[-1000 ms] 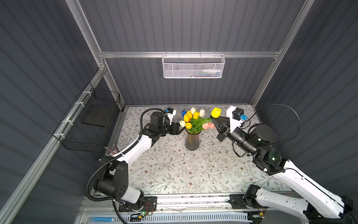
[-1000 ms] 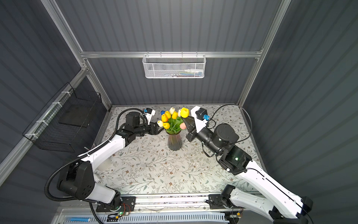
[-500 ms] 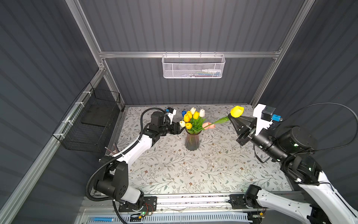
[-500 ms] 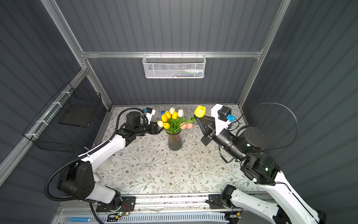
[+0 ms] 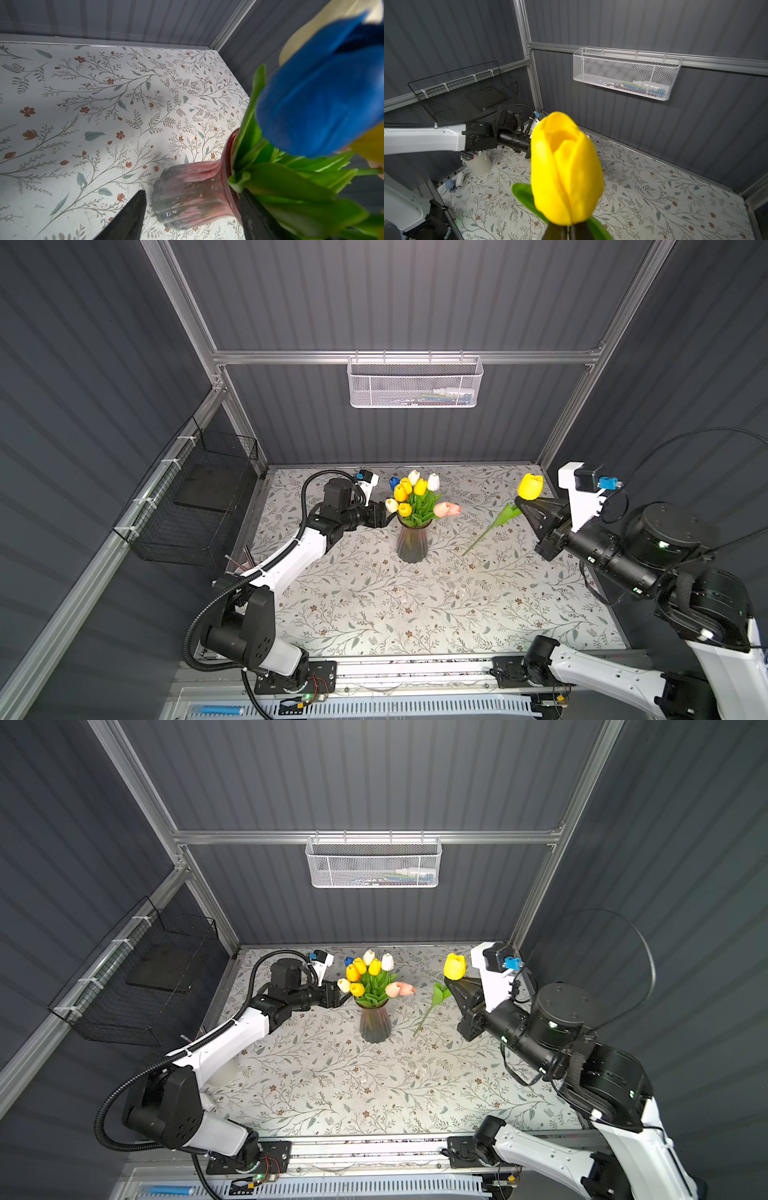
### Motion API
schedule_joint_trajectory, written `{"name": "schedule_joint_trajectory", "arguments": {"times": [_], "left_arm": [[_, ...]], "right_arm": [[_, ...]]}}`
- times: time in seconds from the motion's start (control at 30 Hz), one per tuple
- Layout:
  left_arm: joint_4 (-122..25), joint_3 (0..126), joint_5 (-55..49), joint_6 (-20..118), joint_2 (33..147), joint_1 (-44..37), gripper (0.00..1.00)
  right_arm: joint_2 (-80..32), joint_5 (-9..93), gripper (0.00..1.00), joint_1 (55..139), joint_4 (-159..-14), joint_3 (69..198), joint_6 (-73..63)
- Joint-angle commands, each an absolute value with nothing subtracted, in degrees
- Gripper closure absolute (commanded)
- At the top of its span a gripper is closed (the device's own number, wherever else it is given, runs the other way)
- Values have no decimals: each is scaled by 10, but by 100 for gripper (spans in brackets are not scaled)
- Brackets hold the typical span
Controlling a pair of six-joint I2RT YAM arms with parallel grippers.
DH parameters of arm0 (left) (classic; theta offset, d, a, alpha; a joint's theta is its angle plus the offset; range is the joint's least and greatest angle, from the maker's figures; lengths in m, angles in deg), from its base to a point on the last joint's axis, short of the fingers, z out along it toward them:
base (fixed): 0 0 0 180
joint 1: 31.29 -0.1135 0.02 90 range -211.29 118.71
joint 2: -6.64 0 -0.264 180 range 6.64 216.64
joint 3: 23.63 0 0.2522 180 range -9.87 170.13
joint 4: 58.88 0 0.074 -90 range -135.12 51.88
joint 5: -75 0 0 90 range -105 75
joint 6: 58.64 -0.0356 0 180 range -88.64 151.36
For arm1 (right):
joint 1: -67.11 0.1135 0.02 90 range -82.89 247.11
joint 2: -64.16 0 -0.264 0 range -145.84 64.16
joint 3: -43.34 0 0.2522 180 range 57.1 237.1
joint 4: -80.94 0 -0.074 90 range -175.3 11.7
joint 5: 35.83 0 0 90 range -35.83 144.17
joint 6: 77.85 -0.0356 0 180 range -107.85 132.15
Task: Pick out yellow flowers from the vase
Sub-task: Place the flower at the center of the board.
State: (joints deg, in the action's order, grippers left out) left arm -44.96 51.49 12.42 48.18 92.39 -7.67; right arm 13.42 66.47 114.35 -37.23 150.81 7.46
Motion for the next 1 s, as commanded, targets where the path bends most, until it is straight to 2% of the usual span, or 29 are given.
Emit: {"name": "schedule_joint_trajectory", "arguments": {"times": [0.0,0.13,0.4,0.73,0.97], "left_arm": [[-408,521,104,460,921,-75,28],[-406,523,102,457,918,-75,28],[-392,524,95,448,909,-75,27],[-362,516,47,423,869,-75,24],[-343,500,-28,410,828,-75,20]], "right_arm": [[116,714,100,1130,-299,1520,44],[87,718,100,1077,-252,1526,28],[40,571,100,901,-255,1470,24],[-65,400,100,767,-272,1464,38],[-142,328,100,718,-266,1480,65]]}}
